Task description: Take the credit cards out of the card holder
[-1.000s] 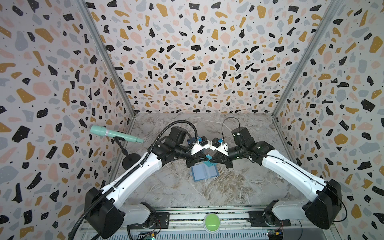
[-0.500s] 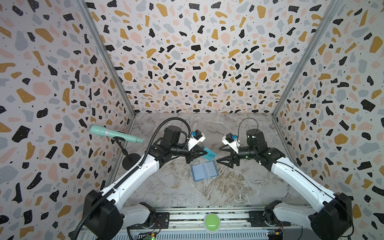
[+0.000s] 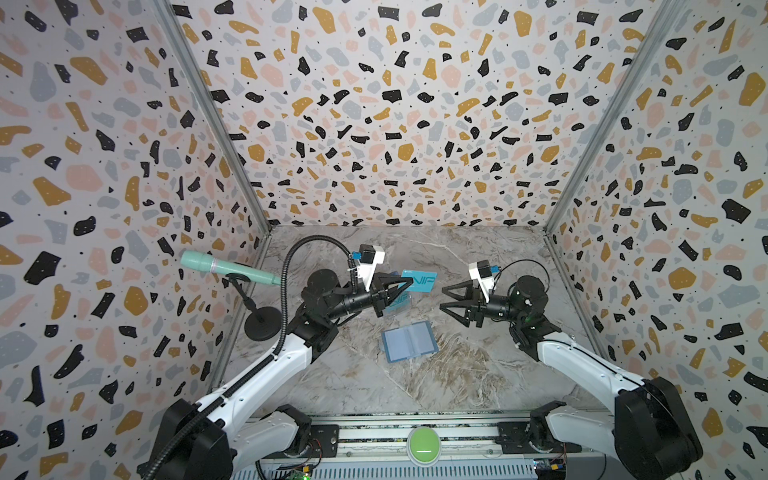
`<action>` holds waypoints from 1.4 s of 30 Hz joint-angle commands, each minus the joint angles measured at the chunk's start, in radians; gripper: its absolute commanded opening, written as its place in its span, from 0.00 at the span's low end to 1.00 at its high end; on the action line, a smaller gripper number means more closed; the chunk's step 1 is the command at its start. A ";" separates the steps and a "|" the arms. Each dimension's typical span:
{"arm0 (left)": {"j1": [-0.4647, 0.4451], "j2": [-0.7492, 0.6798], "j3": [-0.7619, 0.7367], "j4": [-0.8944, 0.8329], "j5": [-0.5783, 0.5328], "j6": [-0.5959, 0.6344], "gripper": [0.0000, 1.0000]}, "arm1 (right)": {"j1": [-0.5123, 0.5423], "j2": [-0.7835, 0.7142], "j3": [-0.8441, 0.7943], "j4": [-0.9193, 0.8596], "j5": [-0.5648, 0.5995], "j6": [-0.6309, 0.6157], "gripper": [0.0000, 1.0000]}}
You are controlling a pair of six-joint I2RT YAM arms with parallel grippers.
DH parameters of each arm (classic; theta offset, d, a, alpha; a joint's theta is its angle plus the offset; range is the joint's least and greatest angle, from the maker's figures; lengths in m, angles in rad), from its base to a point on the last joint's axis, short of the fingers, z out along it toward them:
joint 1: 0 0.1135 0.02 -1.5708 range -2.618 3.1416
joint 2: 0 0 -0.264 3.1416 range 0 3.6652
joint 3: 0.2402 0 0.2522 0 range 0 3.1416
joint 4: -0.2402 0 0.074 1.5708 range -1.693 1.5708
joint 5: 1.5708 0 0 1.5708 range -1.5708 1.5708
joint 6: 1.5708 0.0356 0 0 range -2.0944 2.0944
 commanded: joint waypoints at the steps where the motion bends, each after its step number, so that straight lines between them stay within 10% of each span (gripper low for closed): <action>1: 0.004 -0.016 -0.033 0.265 -0.047 -0.168 0.00 | 0.019 0.036 0.024 0.349 -0.053 0.200 0.65; 23: 0.001 0.023 -0.141 0.502 -0.062 -0.296 0.00 | 0.133 0.217 0.167 0.686 0.018 0.408 0.46; 42: -0.002 0.059 -0.158 0.506 -0.058 -0.278 0.05 | 0.146 0.235 0.196 0.601 0.006 0.398 0.00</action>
